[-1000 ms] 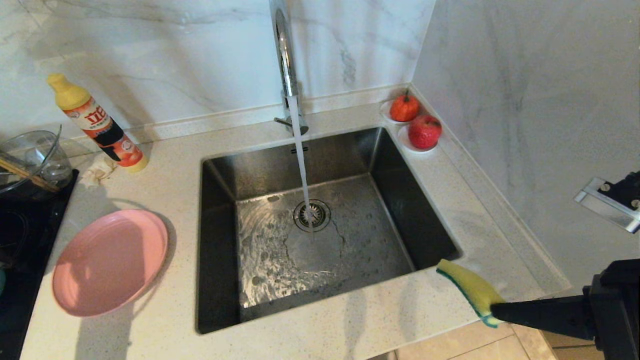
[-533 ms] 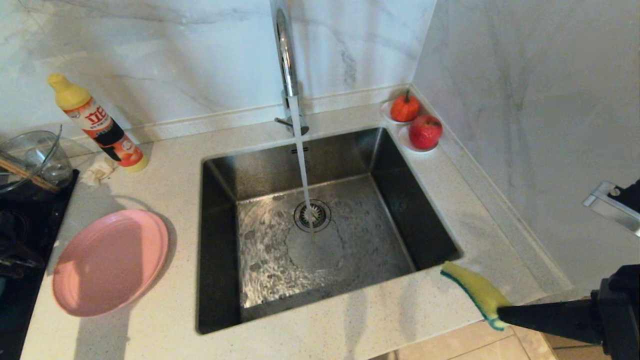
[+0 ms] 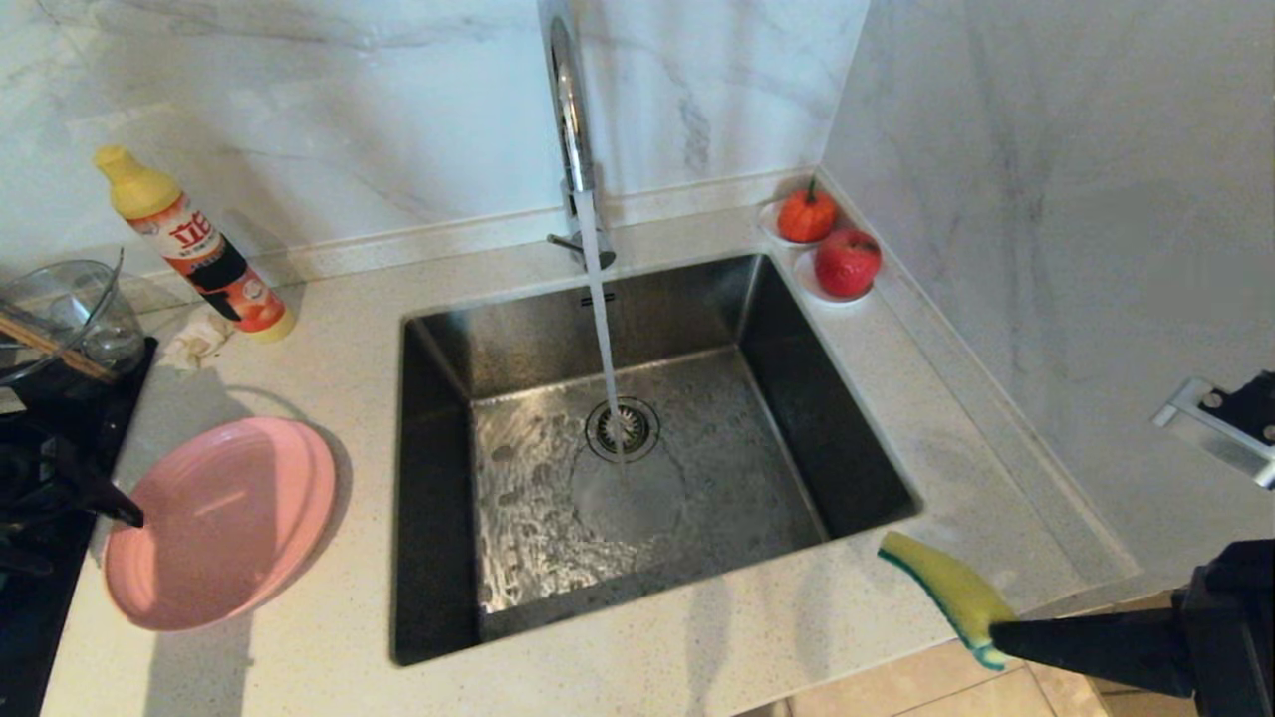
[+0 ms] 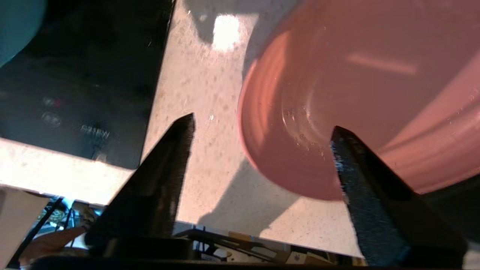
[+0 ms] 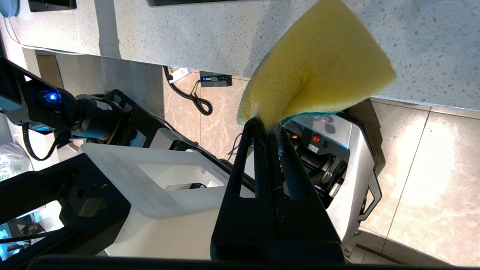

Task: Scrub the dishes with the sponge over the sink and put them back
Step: Wash the plate

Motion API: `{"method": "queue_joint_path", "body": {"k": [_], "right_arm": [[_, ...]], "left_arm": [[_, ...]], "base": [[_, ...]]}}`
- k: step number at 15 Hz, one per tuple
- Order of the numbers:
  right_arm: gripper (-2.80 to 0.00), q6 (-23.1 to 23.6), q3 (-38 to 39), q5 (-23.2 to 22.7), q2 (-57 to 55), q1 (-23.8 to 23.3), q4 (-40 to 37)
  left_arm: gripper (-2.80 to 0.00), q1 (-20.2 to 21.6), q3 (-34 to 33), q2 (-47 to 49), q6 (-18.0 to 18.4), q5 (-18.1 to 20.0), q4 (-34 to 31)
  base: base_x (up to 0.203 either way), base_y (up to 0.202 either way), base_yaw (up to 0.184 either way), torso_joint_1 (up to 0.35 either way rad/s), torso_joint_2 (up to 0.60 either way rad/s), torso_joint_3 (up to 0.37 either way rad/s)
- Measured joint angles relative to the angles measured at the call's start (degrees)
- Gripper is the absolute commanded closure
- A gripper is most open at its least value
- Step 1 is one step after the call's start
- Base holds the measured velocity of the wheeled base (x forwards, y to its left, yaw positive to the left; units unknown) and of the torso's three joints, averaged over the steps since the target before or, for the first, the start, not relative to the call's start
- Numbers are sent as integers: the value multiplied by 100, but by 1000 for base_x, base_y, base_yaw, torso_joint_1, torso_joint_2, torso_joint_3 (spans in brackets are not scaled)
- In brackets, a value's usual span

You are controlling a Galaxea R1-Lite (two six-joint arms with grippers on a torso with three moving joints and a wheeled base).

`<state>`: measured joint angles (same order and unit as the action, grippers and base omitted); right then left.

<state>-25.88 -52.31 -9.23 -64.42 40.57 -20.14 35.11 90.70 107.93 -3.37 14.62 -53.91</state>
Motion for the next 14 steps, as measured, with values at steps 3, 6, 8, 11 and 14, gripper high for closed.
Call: {"method": "queue_joint_path", "body": {"k": [3,6,8,11,14], "right_arm": [[0,2,32,-2,-7,-32,16],[0,0,77,-6,-16,-55,46],[0,0,94,-2,-16,-59,52],[0,4,96,-5,-22,-59,55],[0,9,121,-16,-42,-61,60]], "left_arm": [[-280,-167,-39,109,-145,-27,186],[-280,-232,-79,217,-252,-58,333],[-280,-242,-87,276,-253,-62,381],[-280,-262,-87,317,-263,-62,425],[-280,-278,-93,356,-352,-67,456]], "base": [[0,0,0,0,0,0],[0,0,0,0,0,0],[0,0,0,0,0,0],[0,0,0,0,0,0],[0,0,0,0,0,0]]}}
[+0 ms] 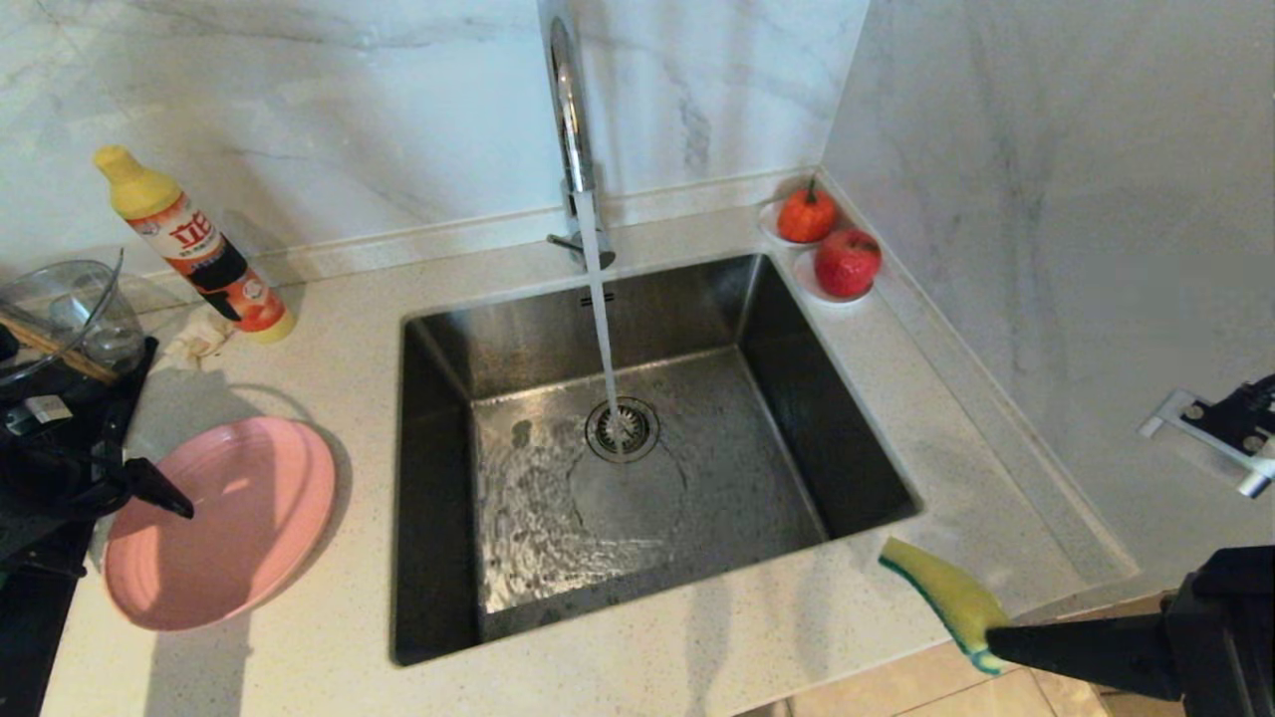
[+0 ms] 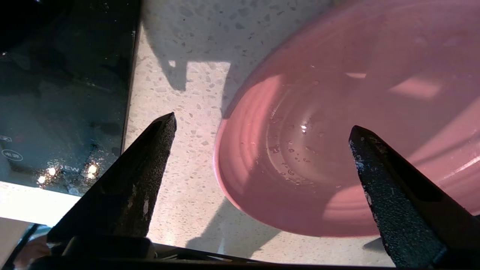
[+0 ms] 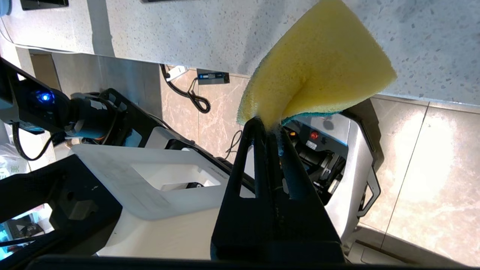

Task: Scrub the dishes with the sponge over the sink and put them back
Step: Wash the plate

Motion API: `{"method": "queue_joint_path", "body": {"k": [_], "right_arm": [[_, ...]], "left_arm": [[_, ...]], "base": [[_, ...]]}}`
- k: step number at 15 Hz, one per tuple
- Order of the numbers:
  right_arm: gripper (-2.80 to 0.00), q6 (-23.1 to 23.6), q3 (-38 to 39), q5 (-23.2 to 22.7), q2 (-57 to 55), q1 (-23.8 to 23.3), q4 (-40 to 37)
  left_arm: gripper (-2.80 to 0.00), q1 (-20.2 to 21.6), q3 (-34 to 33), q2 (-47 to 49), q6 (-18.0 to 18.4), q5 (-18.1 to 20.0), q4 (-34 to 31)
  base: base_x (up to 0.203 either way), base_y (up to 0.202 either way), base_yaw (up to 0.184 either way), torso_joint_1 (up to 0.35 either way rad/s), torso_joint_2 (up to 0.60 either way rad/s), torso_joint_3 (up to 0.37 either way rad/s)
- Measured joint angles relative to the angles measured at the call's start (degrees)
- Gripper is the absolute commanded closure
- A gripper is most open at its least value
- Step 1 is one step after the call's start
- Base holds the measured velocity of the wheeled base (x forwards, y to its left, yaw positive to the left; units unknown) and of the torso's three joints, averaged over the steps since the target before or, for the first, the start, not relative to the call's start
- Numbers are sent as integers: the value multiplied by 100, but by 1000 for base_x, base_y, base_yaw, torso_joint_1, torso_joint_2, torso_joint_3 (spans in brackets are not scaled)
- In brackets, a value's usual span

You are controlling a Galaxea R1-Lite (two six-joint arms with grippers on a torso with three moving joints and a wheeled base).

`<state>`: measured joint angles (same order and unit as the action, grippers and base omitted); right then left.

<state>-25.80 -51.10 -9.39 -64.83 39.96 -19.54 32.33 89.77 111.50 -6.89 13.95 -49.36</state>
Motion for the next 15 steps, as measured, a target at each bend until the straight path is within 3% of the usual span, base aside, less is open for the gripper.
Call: {"method": "queue_joint_path", "body": {"k": [8,15], "right_arm": [[0,2,119,-1,-33,-5,22],[0,9,124,-17,-19,-39,23]], "left_arm": [[-280,-108,-30,199,-479,-139,340],[-280,-144,-68,214,-496,-155,437]], "base": [[0,0,0,0,0,0],[0,0,0,0,0,0]]}}
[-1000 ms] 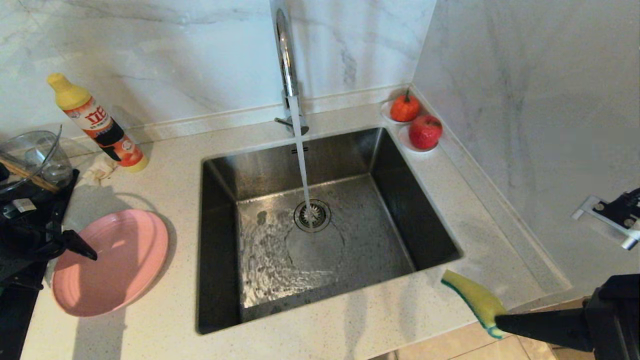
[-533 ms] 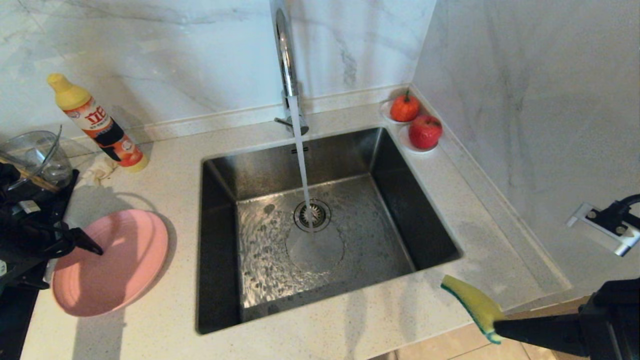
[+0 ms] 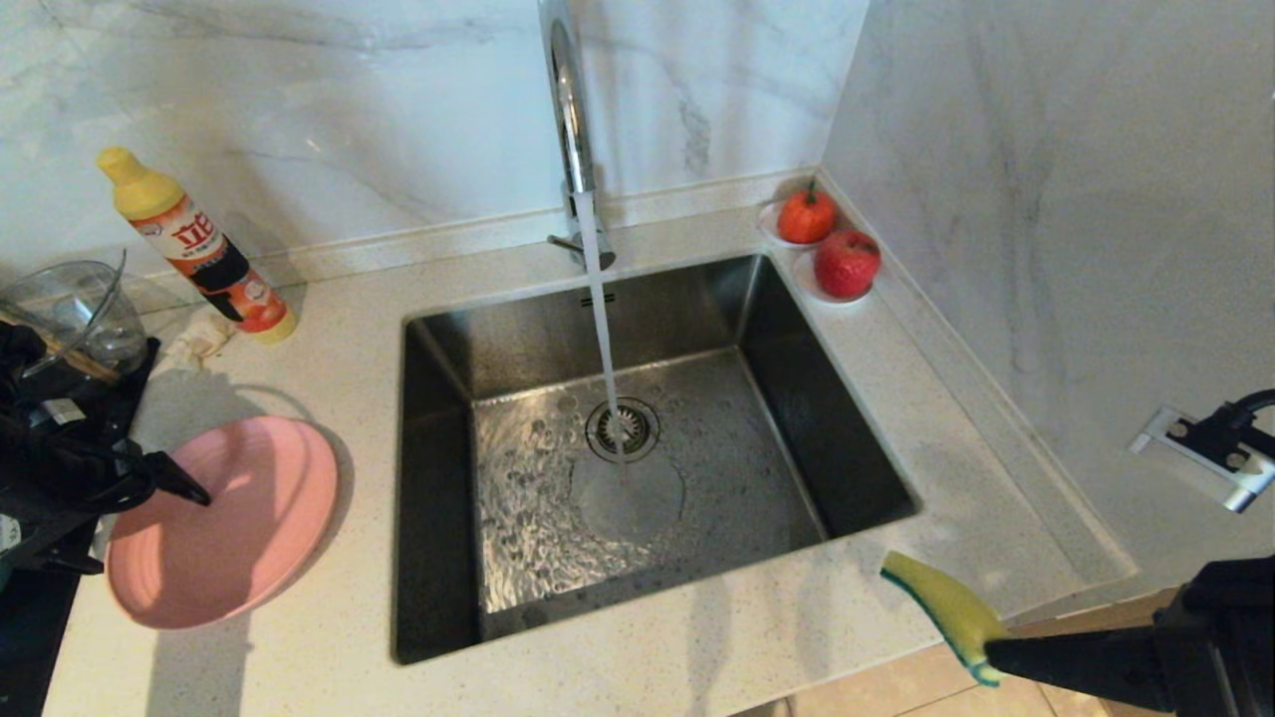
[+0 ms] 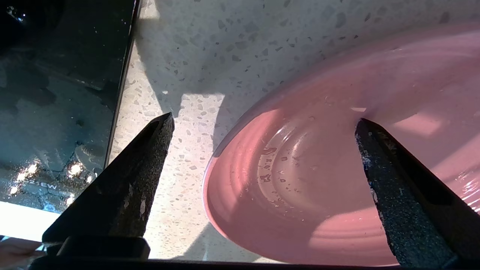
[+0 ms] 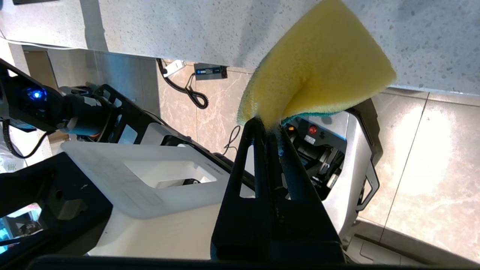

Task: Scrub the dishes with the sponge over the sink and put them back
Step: Wash the plate

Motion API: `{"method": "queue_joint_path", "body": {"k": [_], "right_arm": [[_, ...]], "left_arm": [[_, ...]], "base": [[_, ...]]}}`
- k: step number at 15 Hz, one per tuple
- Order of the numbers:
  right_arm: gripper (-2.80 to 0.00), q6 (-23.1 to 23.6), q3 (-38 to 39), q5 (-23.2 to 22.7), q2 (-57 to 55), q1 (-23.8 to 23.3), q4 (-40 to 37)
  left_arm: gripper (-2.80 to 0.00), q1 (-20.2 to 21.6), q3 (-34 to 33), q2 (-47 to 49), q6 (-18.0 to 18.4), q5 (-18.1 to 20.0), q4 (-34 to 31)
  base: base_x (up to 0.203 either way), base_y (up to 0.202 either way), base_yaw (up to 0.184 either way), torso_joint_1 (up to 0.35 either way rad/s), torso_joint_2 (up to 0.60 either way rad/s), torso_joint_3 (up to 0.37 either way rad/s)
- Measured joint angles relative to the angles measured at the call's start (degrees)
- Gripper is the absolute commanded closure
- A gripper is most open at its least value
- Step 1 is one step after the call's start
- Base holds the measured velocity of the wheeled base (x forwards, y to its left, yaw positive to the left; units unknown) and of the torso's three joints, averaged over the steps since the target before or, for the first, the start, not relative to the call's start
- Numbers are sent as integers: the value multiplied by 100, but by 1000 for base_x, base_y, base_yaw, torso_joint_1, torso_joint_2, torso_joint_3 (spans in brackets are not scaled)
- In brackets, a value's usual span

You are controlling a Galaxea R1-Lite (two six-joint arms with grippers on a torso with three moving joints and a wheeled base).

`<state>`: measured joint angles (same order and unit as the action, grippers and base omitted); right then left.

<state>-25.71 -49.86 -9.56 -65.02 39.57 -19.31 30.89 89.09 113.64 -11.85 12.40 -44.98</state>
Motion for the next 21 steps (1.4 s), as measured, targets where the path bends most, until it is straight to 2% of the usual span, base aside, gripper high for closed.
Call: {"method": "queue_joint_path", "body": {"k": [4,5,13,19,21], "right_arm": [[0,-4,28,-9,12,-13,-1],[0,-6,35,-17,17,-13,-1],[0,-13,22,-42,42,-11,-4],[0,-24,66,-49,59,-12,-11],[0,-24,74,-48,56,-13,-11]], "left_arm": [[-280,2,-1,35,-2,2,15],[0,2,-7,41,-2,2,18],[0,8,-22,55,-9,-46,89],[0,0,-37,7,-88,37,87],[0,2,-37,-89,-102,168,96]], "base": [[0,0,0,0,0,0],[0,0,0,0,0,0],[0,0,0,0,0,0],[0,0,0,0,0,0],[0,0,0,0,0,0]]}}
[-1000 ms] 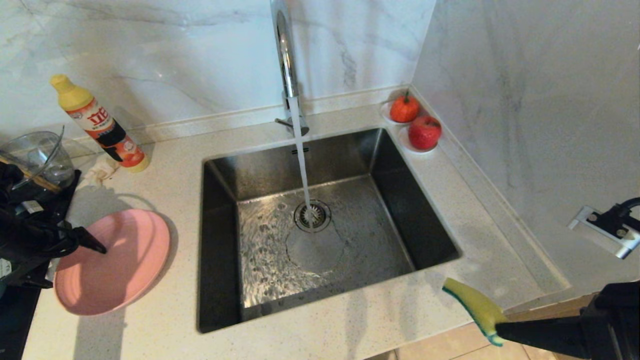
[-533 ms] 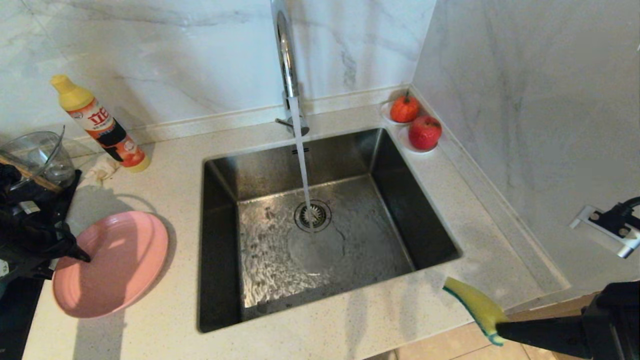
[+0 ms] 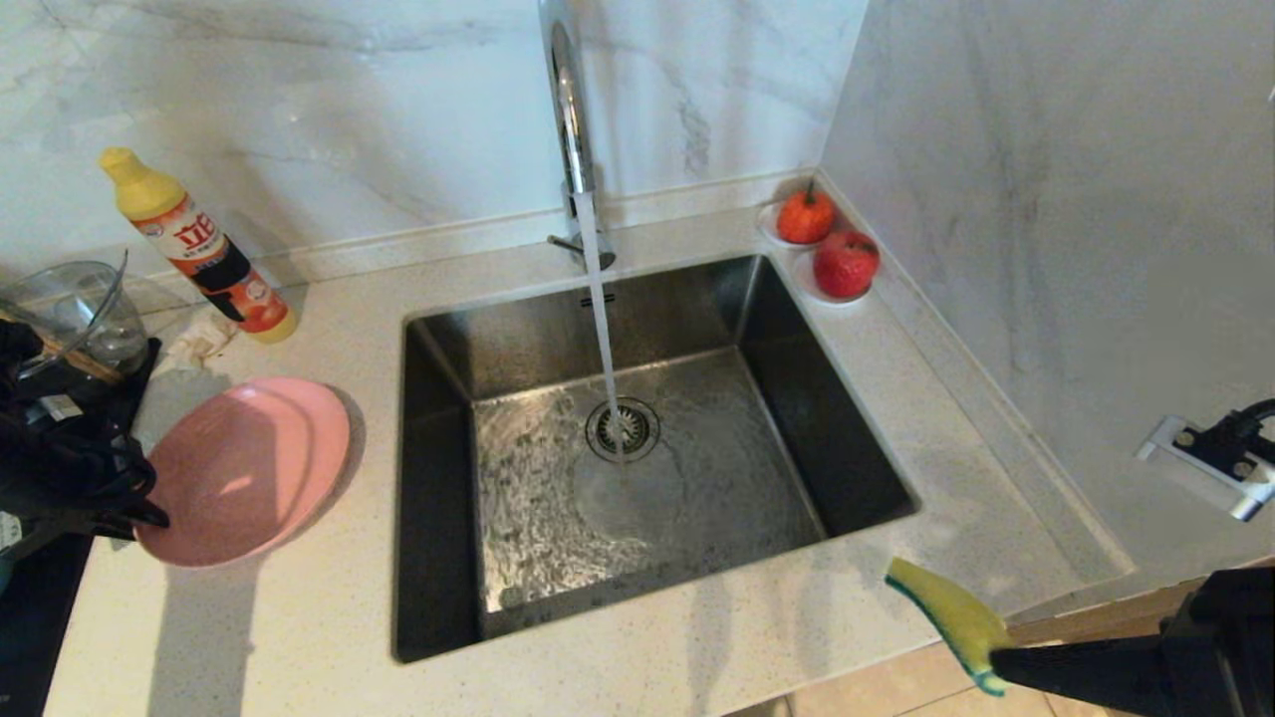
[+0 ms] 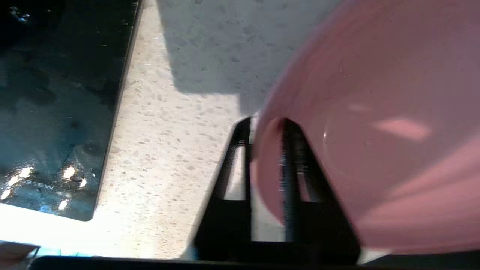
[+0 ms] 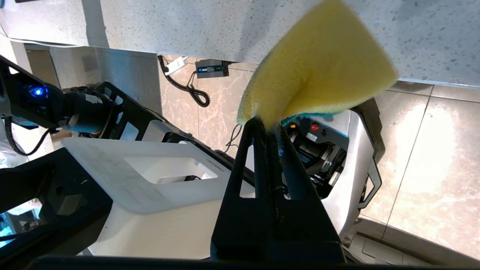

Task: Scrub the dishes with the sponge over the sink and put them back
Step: Wash the plate

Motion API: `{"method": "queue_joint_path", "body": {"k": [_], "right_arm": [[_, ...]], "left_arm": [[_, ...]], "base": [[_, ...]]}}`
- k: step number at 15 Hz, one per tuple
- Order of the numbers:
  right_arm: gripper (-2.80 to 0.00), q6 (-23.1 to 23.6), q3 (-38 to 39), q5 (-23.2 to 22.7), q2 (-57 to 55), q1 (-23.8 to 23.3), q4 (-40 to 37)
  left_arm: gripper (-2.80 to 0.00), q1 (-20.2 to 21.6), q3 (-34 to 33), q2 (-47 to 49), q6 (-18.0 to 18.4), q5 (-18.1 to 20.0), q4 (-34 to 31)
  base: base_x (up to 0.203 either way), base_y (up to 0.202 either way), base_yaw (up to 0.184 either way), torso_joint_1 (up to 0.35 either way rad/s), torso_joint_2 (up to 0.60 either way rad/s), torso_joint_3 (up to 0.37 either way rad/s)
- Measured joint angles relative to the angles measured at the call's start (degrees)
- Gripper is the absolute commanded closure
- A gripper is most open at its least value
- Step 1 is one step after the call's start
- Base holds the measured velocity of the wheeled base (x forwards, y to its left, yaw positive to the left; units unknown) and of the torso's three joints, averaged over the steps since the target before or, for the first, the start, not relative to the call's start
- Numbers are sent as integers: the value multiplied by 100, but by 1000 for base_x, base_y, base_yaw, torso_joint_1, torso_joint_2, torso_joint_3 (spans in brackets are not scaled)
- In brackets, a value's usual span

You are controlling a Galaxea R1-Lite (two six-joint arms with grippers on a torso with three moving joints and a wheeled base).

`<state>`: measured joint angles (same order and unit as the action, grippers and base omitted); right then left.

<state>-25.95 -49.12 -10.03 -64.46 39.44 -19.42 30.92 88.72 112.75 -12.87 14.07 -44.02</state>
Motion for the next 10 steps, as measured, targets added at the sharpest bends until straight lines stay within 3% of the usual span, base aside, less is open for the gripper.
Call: {"method": "queue_joint_path", "body": {"k": [4,10], "right_arm": [[0,0,78,0,-2,2,0],[0,0,138,-5,-30,11,11]], "left_arm": [[0,-45,-44,-531,-120,589,-45],[0,-389,-138,-1612,-407,912,-93]], "base": [[0,0,0,0,0,0],[0,0,0,0,0,0]]}}
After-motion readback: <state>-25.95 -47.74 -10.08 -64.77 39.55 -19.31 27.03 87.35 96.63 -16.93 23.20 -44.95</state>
